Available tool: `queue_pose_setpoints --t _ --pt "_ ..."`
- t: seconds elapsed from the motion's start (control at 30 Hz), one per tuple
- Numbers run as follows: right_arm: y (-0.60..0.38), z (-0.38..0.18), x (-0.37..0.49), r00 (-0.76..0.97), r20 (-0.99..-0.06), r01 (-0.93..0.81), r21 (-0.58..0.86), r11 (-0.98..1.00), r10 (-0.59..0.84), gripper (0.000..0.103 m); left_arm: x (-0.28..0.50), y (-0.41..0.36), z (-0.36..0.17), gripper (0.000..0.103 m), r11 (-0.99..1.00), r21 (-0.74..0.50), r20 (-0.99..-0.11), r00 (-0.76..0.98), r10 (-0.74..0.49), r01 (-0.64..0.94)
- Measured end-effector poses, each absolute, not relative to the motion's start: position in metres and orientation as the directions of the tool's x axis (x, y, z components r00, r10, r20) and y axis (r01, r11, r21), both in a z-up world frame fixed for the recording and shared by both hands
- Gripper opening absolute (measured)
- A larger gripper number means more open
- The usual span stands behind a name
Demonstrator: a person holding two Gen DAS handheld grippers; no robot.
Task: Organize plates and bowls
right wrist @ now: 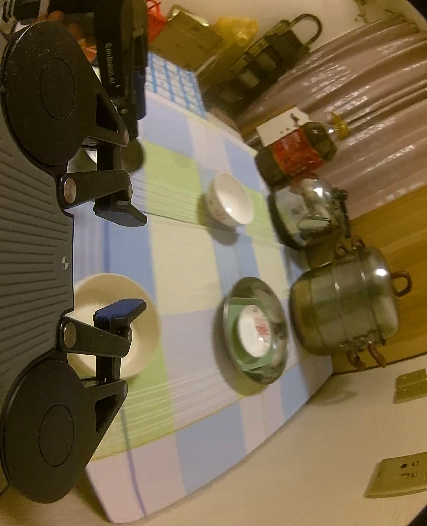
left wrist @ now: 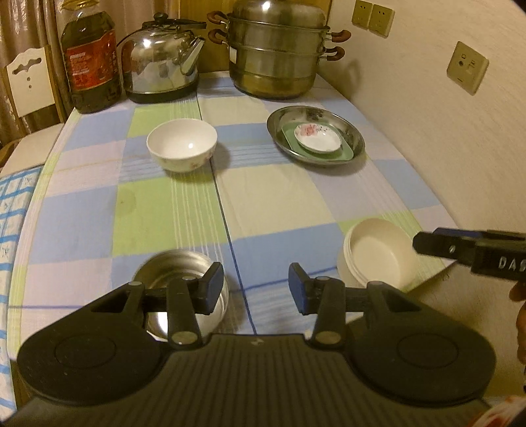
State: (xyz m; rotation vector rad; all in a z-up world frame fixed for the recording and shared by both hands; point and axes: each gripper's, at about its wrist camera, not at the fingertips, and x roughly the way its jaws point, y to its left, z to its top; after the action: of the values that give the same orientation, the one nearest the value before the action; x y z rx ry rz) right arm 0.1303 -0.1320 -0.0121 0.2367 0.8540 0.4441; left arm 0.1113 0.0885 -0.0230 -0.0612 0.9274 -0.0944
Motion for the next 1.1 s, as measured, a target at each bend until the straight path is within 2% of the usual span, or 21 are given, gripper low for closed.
queue_pose_setpoints --t 0.4,1.1 --pt "-0.122 -0.014 0.105 0.523 -0.707 -0.336 0.343 0.877 0.476 0.049 0.079 0.091 -0.016 0.04 0.997 -0.078 -0.789 0.613 -0.045 -0.028" --pt "-0.153 -0.022 0.092 0.436 -0.754 -0.378 0.342 0.86 0.492 0.049 0.051 0.051 -0.027 0.04 0.993 -0.054 -0.84 0.542 0.011 -0.103"
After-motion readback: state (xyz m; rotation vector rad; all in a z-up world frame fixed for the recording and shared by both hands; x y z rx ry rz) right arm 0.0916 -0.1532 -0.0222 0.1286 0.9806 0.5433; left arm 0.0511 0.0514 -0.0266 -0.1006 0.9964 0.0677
